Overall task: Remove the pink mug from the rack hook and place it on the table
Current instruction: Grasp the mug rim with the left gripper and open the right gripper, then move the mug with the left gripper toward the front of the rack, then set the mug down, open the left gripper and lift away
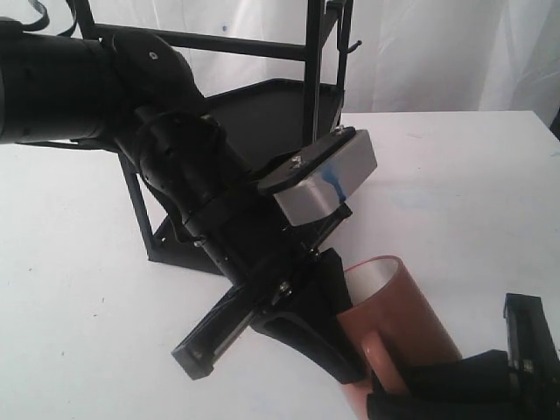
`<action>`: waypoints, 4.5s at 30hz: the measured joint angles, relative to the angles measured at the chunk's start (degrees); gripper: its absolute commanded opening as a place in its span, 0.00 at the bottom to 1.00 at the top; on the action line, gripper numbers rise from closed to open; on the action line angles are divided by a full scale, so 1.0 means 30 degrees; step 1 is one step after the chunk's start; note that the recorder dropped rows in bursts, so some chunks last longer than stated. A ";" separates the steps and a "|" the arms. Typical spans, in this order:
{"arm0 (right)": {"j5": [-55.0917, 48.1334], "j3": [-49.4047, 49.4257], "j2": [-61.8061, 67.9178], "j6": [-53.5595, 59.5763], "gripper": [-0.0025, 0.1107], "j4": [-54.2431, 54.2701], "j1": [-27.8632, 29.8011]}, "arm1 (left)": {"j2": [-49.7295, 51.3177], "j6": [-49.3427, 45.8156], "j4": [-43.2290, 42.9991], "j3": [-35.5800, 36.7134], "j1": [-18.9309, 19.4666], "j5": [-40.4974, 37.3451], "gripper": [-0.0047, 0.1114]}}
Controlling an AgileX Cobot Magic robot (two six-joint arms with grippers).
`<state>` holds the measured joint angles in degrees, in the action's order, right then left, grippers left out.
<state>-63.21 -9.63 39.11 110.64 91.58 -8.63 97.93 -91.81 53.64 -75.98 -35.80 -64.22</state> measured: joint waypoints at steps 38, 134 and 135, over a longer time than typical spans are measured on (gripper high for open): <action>0.3865 -0.0175 -0.0424 -0.1376 0.34 0.2544 0.0000 | 0.0078 0.3585 -0.5115 0.0000 0.0000 0.3204 0.04; 0.4545 -0.0175 -0.0461 -0.1731 0.34 0.2710 0.0000 | -0.5539 1.5919 -1.5233 0.3287 -0.0043 0.3750 0.07; 0.4545 -0.0175 -0.0461 -0.1731 0.34 0.2710 0.0000 | -0.5896 1.6392 -1.5233 0.3287 -0.0043 0.3648 0.04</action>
<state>-49.58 -10.16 37.72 105.45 99.71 -8.63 80.24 -42.64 7.94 -66.12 -35.92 -53.28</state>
